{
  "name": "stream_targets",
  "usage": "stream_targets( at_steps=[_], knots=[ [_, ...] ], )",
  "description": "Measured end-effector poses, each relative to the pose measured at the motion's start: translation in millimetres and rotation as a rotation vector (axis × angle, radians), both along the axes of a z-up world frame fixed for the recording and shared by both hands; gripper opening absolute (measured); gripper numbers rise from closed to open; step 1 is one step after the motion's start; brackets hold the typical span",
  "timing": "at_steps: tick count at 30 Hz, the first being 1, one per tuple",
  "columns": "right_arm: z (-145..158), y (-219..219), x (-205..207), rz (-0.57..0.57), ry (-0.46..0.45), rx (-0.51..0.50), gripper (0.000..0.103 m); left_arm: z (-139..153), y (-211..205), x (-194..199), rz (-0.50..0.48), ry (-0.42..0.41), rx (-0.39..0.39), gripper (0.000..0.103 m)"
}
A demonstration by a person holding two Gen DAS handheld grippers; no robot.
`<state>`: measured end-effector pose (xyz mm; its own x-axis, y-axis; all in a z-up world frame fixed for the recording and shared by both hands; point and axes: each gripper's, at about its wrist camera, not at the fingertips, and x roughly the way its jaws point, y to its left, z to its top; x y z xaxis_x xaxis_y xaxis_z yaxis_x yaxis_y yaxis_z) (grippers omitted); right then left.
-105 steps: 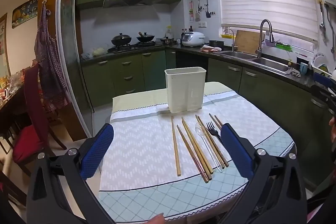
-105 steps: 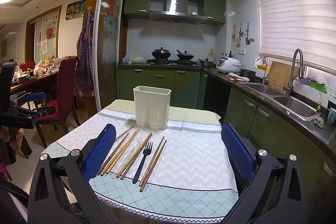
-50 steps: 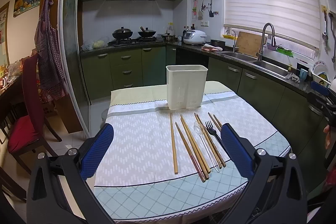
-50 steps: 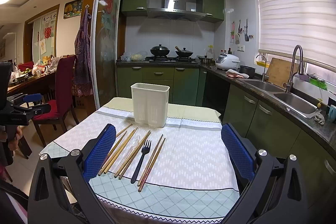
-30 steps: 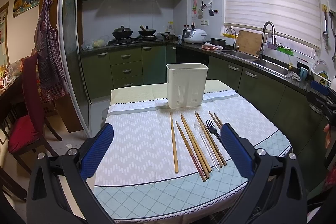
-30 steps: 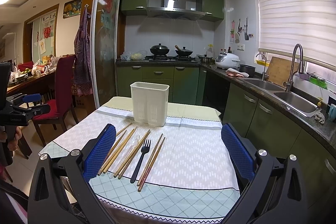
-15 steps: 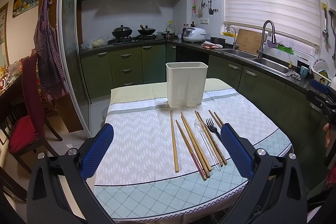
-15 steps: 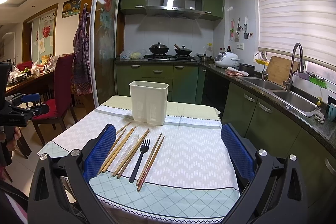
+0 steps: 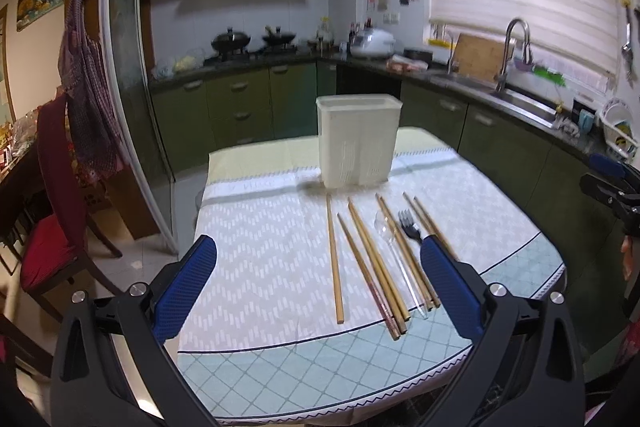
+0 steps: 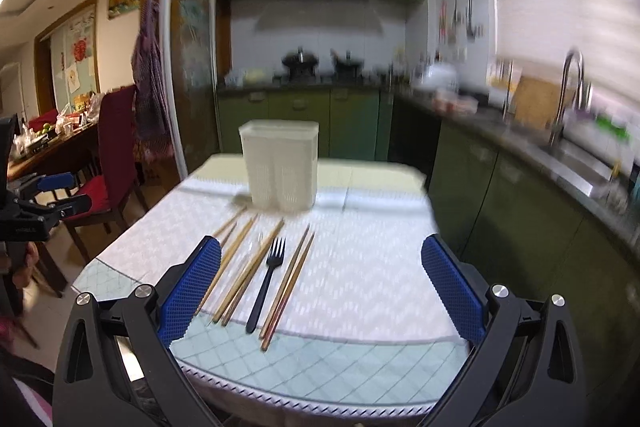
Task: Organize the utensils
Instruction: 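Grasp the clear plastic spoon with the left tool while the right tool approaches the black fork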
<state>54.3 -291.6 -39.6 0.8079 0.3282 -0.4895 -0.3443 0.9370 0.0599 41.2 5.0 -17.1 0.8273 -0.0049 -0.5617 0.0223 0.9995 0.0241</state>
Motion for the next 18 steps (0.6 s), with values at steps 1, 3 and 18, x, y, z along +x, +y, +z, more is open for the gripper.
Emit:
stream_targets(
  at_steps=[1, 3, 18],
  knots=[
    [-3, -1, 8, 0.008, 0.044, 0.025, 0.099, -2, -1, 10, 0.001, 0.026, -0.003, 0.097],
    [-13, -1, 30, 0.035, 0.145, 0.083, 0.099, -9, -2, 26, 0.0, 0.073, -0.014, 0.097],
    [-27, 15, 90, -0.005, 0.237, 0.042, 0.085, -62, -46, 138, -0.095, 0.356, -0.094, 0.083]
  ],
)
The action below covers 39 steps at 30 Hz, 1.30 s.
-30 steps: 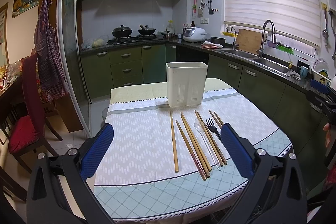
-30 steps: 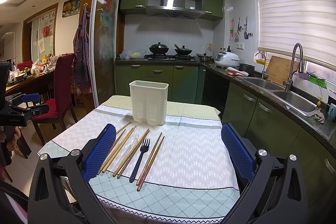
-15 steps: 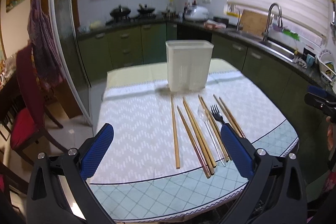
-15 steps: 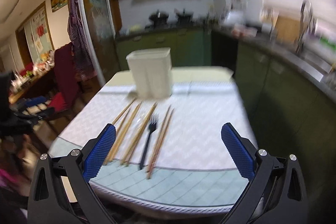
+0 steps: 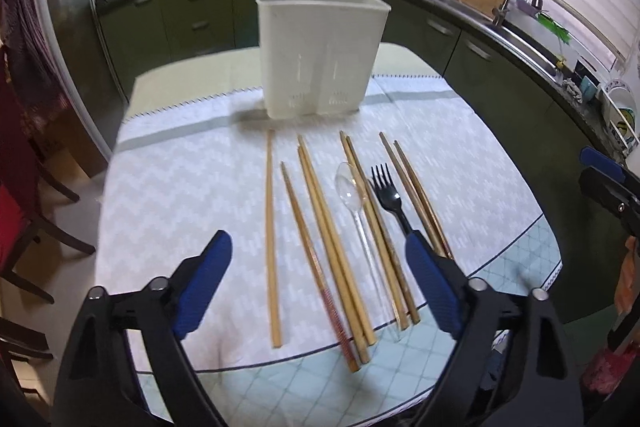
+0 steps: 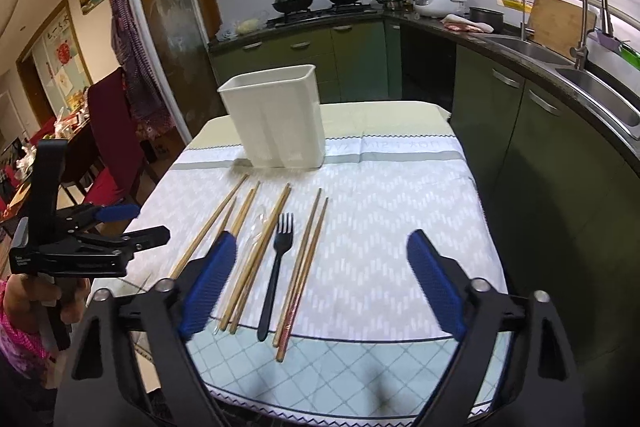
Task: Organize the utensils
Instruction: 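Grasp the clear plastic spoon with the left tool while the right tool approaches the black fork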
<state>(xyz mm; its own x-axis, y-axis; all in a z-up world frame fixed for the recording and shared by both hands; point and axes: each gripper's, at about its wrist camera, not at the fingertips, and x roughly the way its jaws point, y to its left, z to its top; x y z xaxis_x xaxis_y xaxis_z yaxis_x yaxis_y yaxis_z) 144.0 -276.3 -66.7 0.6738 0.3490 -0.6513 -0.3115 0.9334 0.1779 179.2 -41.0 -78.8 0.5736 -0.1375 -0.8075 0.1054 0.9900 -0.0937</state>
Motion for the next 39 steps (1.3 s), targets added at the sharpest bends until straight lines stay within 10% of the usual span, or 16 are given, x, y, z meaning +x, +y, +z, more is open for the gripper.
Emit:
stream_targets(
  at_steps=[19, 39],
  knots=[
    [-17, -8, 19, -0.006, 0.045, 0.003, 0.085, -70, -51, 87, -0.009, 0.365, -0.065, 0.027],
    [-28, -4, 27, 0.008, 0.066, -0.017, 0.09, -91, -58, 118, 0.015, 0.412, 0.014, 0.012]
  ],
)
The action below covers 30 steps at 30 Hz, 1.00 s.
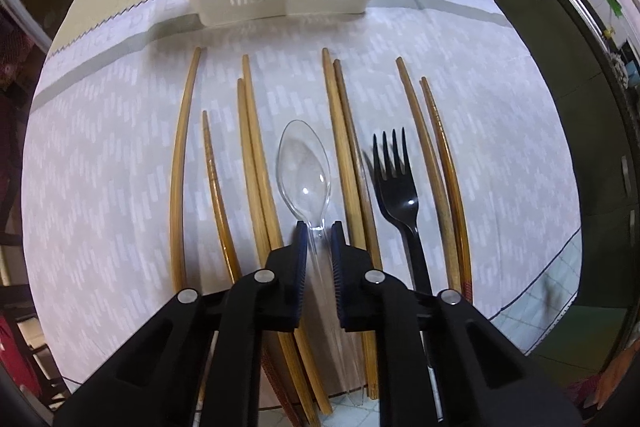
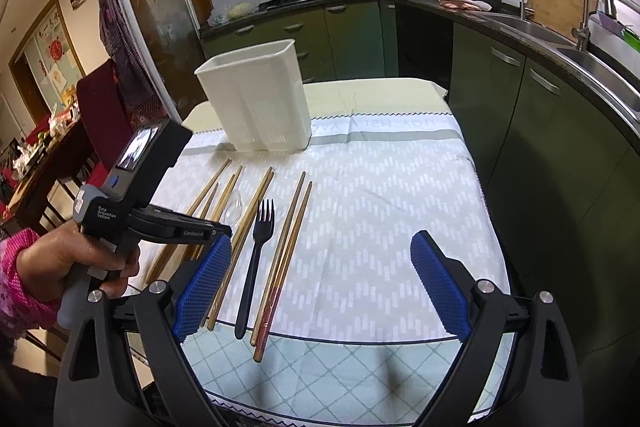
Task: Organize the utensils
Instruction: 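Grasp the clear plastic spoon with the left tool while the right tool approaches the black fork, then grasp and lift the black fork with the right tool while the left tool lifts the spoon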
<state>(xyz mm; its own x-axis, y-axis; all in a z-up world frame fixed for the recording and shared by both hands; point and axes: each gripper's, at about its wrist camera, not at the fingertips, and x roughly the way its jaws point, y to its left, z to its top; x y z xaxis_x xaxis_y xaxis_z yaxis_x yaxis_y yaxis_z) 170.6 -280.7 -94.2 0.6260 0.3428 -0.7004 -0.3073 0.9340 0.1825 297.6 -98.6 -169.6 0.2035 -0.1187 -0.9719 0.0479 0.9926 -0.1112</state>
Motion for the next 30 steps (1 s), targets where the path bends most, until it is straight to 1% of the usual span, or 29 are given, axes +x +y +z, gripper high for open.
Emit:
stream_targets(
  at_steps=[4, 8, 12, 17, 19, 20, 21, 22, 24, 25, 27, 30],
  knots=[
    [-2, 13, 2, 0.023, 0.002, -0.024, 0.09, -2, -3, 6, -0.007, -0.002, 0.005, 0.01],
    [-4, 25, 6, 0.053, 0.01, -0.038, 0.088, -1, 4, 3, -0.003, -0.009, -0.021, 0.009],
    [-10, 40, 12, 0.106, 0.048, -0.048, 0.079, 14, 16, -2, 0.003, -0.044, -0.068, 0.008],
    [-21, 63, 26, 0.178, 0.13, -0.066, 0.072, 47, 27, -10, -0.007, -0.14, -0.093, 0.008],
    [-28, 76, 35, 0.217, 0.185, -0.069, 0.065, 59, 34, -15, -0.009, -0.179, -0.091, 0.008],
    [-32, 82, 40, 0.233, 0.213, -0.069, 0.063, 66, 36, -17, -0.015, -0.201, -0.089, 0.008],
    [-38, 89, 45, 0.247, 0.247, -0.074, 0.058, 69, 37, -20, -0.018, -0.216, -0.086, 0.008],
    [-42, 94, 49, 0.256, 0.271, -0.081, 0.05, 73, 40, -26, -0.019, -0.226, -0.086, 0.008],
    [-53, 104, 60, 0.265, 0.327, -0.098, 0.04, 80, 43, -33, -0.026, -0.248, -0.089, 0.008],
    [-61, 110, 66, 0.265, 0.364, -0.112, 0.038, 82, 46, -36, -0.028, -0.255, -0.092, 0.008],
    [-70, 120, 72, 0.277, 0.411, -0.133, 0.038, 85, 48, -43, -0.032, -0.271, -0.094, 0.008],
    [-80, 131, 78, 0.281, 0.451, -0.162, 0.036, 87, 53, -47, -0.037, -0.292, -0.09, 0.008]
  ],
)
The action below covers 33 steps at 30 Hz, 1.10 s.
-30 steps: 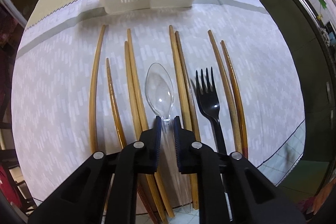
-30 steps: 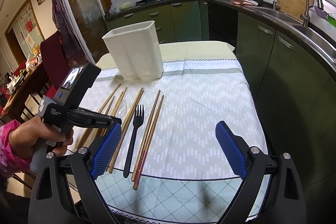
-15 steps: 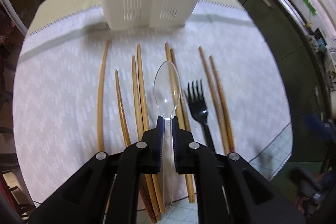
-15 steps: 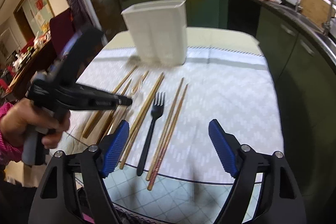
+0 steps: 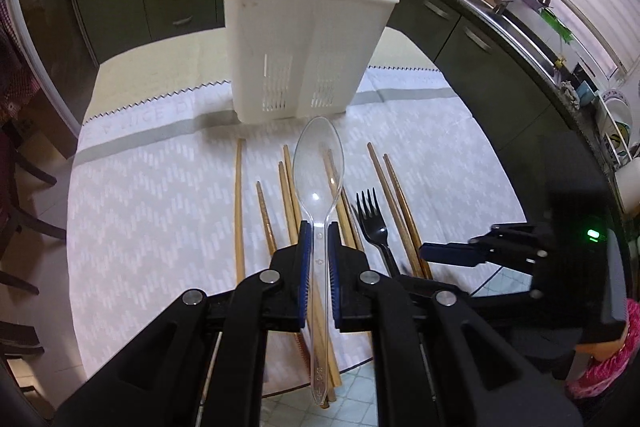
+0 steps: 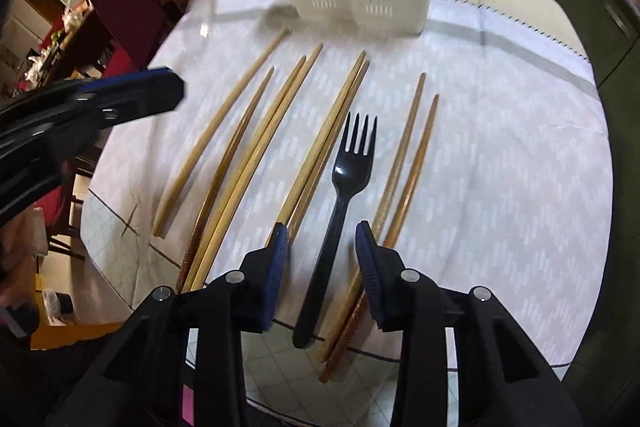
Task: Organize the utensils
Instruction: 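Grasp and lift the black fork with the right tool while the left tool lifts the spoon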
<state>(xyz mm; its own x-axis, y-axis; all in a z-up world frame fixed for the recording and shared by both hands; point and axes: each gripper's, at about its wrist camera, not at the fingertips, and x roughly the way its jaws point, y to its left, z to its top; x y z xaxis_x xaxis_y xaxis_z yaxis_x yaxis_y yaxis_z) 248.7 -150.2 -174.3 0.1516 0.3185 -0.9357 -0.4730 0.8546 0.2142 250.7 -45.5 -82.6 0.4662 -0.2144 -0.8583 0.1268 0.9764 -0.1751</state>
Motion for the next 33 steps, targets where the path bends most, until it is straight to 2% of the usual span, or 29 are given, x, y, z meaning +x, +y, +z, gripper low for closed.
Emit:
stream_targets(
  at_steps=[6, 11, 15, 16, 19, 21, 24, 27, 30, 33],
  knots=[
    [-17, 19, 16, -0.005, 0.028, -0.098, 0.035, 4, 6, -7, -0.004, -0.035, -0.007, 0.008],
    [-30, 34, 23, -0.003, 0.061, -0.157, 0.029, 14, 14, -14, 0.003, -0.092, -0.013, 0.008],
    [-33, 43, 29, -0.006, 0.06, -0.184, 0.021, 20, 19, -17, 0.008, -0.122, -0.018, 0.008],
    [-33, 43, 30, -0.01, 0.058, -0.188, 0.013, 21, 20, -18, 0.009, -0.127, -0.018, 0.008],
    [-31, 44, 34, -0.028, 0.066, -0.175, 0.009, 24, 22, -18, 0.013, -0.142, -0.028, 0.008],
    [-30, 43, 32, -0.039, 0.036, -0.176, 0.009, 28, 23, -17, 0.017, -0.161, -0.032, 0.008],
    [-21, 37, 27, -0.046, 0.014, -0.089, 0.009, 38, 23, -15, 0.024, -0.189, -0.03, 0.008],
    [4, 29, 18, -0.051, -0.043, 0.008, 0.009, 58, 24, -12, 0.033, -0.236, -0.049, 0.008],
    [47, 17, 10, -0.072, -0.163, 0.153, 0.009, 84, 26, -6, 0.05, -0.316, -0.069, 0.008],
    [86, 3, 9, -0.113, -0.299, 0.249, 0.009, 111, 28, 5, 0.066, -0.417, -0.091, 0.008]
  ],
)
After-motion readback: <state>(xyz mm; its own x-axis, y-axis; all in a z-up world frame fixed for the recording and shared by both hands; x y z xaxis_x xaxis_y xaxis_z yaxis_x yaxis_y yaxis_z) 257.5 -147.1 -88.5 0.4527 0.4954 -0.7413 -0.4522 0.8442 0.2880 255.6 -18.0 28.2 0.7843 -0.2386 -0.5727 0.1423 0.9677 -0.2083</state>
